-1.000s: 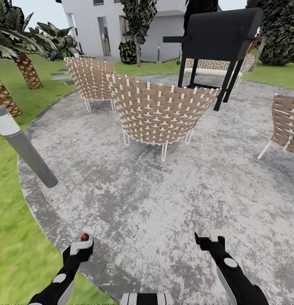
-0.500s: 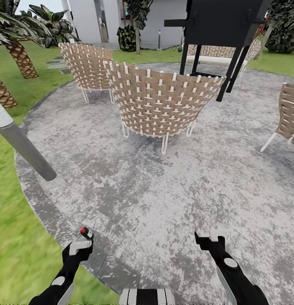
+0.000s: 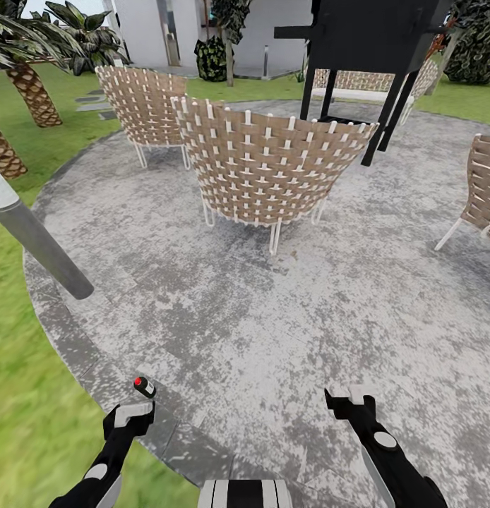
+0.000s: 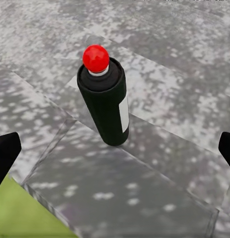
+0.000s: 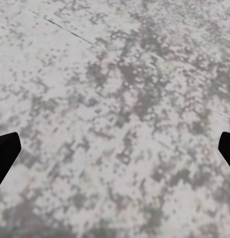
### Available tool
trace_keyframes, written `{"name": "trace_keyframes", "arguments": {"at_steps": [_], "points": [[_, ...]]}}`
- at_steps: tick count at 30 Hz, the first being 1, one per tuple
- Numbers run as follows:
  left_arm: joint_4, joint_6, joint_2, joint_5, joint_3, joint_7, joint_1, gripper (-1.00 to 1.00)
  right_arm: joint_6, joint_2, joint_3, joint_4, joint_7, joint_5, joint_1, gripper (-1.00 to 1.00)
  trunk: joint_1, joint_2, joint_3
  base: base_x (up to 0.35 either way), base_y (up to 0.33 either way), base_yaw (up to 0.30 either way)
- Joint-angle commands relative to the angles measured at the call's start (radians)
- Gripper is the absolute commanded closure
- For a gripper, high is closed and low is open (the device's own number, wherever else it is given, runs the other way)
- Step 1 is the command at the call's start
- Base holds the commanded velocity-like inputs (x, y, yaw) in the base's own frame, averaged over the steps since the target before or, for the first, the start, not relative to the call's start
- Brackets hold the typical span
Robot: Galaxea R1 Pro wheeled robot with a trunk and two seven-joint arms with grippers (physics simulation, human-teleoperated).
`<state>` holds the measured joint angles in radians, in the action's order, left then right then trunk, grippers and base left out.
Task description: In the garden, pick up the pesticide atomizer on the floor and spray pesticide onto both trees until each tree trunk is fully covered.
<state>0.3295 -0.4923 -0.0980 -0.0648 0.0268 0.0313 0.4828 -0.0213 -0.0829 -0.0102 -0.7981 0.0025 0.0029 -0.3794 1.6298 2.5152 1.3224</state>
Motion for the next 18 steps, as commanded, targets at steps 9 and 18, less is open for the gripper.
{"name": "trace_keyframes", "arguments": {"at_steps": [9,18], "points": [[0.000,-0.001,0.000,-0.007,-0.001,0.001,0.000,-1.00,-0.002,0.000,-0.001,0.000,0.001,0.000,0.000,-1.00,0.000,0.000,0.001,0.136,0.000,0.000],[0.000,-0.001,0.000,-0.007,0.002,0.002,0.000,-1.00,-0.002,0.000,-0.001,0.000,0.001,0.000,0.000,-1.00,0.000,0.000,0.001,0.123,0.036,0.000]]}}
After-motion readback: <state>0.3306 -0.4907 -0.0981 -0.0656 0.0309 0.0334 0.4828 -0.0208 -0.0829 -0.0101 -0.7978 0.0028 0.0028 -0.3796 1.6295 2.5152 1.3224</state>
